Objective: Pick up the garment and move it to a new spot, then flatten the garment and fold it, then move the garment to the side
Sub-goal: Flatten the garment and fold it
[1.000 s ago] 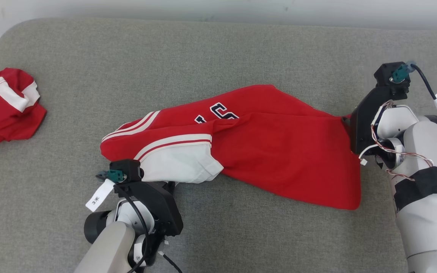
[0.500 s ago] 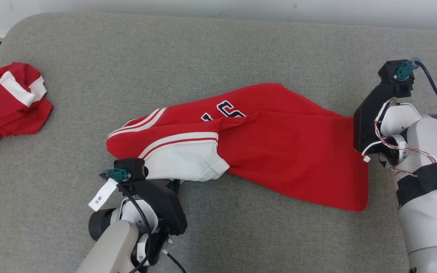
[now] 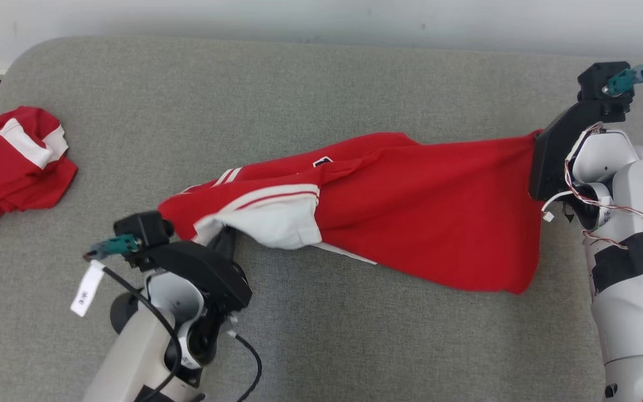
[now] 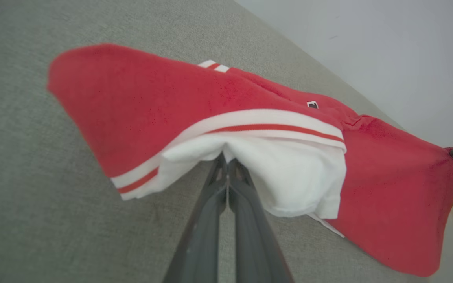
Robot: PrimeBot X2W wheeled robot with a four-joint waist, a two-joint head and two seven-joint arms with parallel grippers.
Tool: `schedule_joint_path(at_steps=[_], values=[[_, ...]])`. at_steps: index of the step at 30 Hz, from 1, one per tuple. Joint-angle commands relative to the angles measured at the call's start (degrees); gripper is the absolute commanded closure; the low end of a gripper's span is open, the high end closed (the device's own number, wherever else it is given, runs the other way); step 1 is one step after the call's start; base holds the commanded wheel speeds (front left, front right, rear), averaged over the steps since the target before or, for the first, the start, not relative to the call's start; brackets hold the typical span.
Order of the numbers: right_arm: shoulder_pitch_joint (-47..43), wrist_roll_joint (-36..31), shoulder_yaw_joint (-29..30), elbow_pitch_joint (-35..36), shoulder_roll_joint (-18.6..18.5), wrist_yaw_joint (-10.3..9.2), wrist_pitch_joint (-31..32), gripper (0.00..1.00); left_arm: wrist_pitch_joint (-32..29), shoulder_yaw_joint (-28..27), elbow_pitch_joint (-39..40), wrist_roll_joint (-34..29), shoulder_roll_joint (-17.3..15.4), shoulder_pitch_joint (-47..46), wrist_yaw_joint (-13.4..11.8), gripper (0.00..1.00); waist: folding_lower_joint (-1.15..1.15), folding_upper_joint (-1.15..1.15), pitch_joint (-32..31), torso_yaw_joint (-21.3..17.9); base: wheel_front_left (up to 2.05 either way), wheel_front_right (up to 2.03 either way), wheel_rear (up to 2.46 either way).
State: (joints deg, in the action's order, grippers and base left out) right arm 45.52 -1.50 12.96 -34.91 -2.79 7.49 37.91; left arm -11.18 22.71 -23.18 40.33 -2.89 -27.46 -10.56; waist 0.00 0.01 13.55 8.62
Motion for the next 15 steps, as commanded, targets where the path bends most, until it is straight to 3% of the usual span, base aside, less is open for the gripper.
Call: schedule_joint_path(at_steps=[1,9,15], values=[[1.0,1.0,0.5,0.4,-0.2,0.0,-1.4,1.0,1.1,-0.6,1.0,0.6,-0.3,-1.2,0.3,1.0,0.0,-0.01,-0.8,-0.4,0.0,0.0,0.0],[3.4,4.9,0.8,-0.1,-0.2,0.0,-10.9,1.0,8.1,-5.0,7.3,4.1,-0.2,-4.8,0.1,1.0,0.0,-0.01,-4.0,-2.6,0.0,0.0,0.0],[4.9,7.6,-3.2,-1.3,-0.2,0.0,-17.6,1.0,11.4,-8.1,9.7,5.7,-0.2,-8.2,0.0,1.0,0.0,-0.01,-7.3,-5.1,0.0,0.0,0.0]])
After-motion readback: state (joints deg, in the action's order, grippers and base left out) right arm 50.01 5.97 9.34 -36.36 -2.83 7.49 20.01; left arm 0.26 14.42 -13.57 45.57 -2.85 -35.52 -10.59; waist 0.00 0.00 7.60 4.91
